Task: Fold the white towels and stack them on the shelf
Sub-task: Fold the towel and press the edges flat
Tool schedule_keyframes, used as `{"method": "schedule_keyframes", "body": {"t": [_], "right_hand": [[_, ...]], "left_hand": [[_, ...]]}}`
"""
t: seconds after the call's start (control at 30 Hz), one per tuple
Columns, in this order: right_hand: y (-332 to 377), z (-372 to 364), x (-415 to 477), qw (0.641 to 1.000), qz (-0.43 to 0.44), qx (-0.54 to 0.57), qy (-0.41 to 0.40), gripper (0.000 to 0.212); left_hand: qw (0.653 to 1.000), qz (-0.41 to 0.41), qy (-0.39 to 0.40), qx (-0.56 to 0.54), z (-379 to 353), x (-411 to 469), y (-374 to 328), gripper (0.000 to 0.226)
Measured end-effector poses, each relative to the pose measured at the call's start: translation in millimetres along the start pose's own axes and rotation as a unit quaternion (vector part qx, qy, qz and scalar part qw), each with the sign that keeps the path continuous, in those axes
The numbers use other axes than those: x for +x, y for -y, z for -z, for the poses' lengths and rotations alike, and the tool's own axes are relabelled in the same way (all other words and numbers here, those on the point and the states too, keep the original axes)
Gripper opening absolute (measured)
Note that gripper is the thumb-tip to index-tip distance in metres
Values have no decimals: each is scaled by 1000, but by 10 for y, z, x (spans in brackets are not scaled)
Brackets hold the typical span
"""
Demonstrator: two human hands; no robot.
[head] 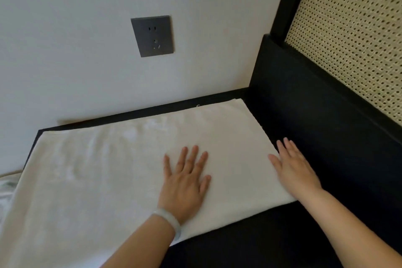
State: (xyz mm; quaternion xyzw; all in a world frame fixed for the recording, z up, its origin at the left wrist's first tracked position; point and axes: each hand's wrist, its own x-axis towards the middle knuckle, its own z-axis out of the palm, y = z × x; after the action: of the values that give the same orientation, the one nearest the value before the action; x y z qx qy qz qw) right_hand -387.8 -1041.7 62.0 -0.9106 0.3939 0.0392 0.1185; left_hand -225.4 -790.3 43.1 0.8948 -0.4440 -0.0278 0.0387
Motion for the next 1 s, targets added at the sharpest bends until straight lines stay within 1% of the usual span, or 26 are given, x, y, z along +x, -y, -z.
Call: {"method": "schedule_keyframes", "body": {"t": [0.03, 0.1, 0.17, 0.2, 0.23, 0.3, 0.4, 0.47, 0.57, 0.6, 0.63, 0.7, 0.77, 0.87, 0.93, 1.0], "right_hand": [[48, 5, -34, 1000, 4, -8, -24, 78], [417, -80, -139, 994, 85, 11, -74, 69], [881, -231, -298, 983, 177, 25, -53, 67], [1060, -339, -394, 977, 212, 10, -32, 67], [1145, -428, -485, 974, 227, -14, -16, 68], [975, -468, -548, 979, 198, -43, -19, 67], [391, -329, -522, 993, 112, -31, -32, 65], [93, -218, -514, 997, 73, -30, -12, 66], [-62, -108, -510, 998, 37, 37, 43, 64], [-65, -81, -492, 997, 29, 52, 47, 66], [-53, -54, -450, 997, 19, 67, 39, 67], [12, 35, -328, 992, -19, 123, 5, 62], [86, 158, -195, 974, -72, 213, 8, 57], [96, 292, -14, 947, -127, 288, 61, 49], [66, 368, 54, 915, -165, 353, 103, 37], [31, 456, 76, 879, -177, 418, 144, 31]], "left_hand": [[1000, 1, 4, -1, 2, 4, -23, 63], [1000, 5, 9, -2, 0, -1, -42, 63], [1000, 0, 8, -2, 12, -8, -25, 63], [1000, -5, 9, 0, 17, -18, -13, 63], [1000, -8, 9, 1, 20, -26, -4, 63], [1000, -9, 6, -2, 22, -45, -4, 62], [1000, -6, 4, -17, 51, -32, -9, 60], [1000, -4, 7, -22, 69, -28, -18, 59], [999, 18, 14, -27, 45, -137, -16, 62], [999, 35, 9, -24, 24, -216, 3, 64], [998, 53, 4, -19, 6, -295, 30, 66], [997, 76, 9, -9, -11, -406, 87, 67], [996, 83, 15, -10, -1, -427, 99, 68], [996, 83, 16, -9, 33, -406, 65, 69], [997, 80, 19, -8, 38, -419, 67, 69], [997, 80, 19, -12, 40, -427, 72, 66]]}}
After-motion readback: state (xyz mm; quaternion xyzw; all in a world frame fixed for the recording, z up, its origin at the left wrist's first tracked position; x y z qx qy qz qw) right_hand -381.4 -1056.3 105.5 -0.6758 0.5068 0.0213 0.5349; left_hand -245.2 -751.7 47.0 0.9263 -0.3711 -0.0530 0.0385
